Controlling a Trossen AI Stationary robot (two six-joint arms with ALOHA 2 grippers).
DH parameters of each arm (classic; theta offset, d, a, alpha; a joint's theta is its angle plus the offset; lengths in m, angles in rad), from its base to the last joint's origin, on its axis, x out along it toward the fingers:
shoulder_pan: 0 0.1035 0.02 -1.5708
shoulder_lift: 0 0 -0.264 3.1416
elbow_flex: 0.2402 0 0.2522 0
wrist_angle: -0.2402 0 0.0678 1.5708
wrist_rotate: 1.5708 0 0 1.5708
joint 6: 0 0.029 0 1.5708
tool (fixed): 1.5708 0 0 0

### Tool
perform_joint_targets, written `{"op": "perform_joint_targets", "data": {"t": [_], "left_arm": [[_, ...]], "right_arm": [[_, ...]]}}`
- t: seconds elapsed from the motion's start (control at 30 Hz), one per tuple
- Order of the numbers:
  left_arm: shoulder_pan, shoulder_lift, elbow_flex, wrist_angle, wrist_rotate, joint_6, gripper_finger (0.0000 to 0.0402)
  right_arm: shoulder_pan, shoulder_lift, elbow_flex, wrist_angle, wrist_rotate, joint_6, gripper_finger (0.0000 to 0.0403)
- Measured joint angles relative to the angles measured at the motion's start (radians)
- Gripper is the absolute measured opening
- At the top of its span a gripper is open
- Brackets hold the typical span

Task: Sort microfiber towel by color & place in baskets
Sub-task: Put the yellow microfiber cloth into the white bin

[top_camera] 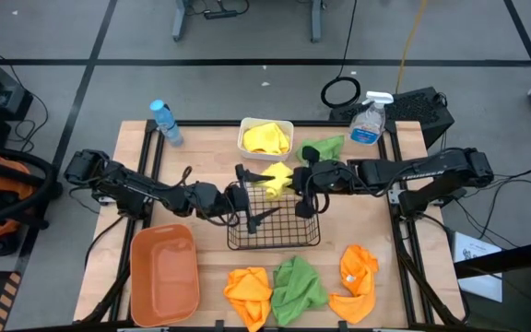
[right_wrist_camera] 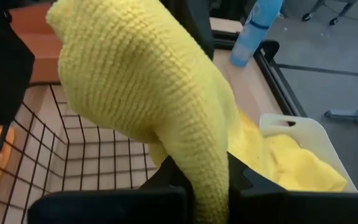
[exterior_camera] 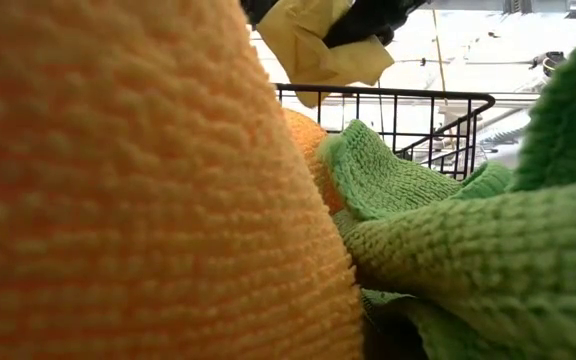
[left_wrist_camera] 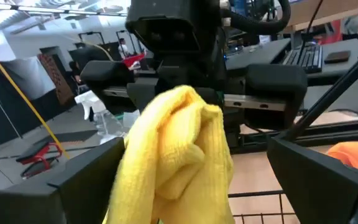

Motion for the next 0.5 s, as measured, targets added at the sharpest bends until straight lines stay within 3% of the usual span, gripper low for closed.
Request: {"op": "perform_joint_targets", "data": {"t": [0.1,0.17,0.27,0.43,0.5], "left_arm": [[0.006,0.000,0.000,0.001,-0.011,0.012,0.0364],[0.014,0.000,0.000,-0.006,-0.032,0.011,0.0323],[0.022,0.000,0.000,-0.008,-0.083,0.011,0.0233],[0.021,0.000,0.000,-0.013,-0.098,0.031,0.0042],[0.022,0.000,0.000,-0.018,-0.098,0.028,0.0024]], "right_arm": [[0.000,0.011,0.000,0.019,0.000,-0.002,0.0018],[0.000,0.017,0.000,0.037,0.000,-0.005,0.0018],[0.000,0.018,0.000,0.037,0.004,-0.019,0.0019],[-0.001,0.018,0.000,0.000,0.003,-0.016,0.0048],[0.001,0.018,0.000,-0.025,0.002,-0.003,0.0072]]}}
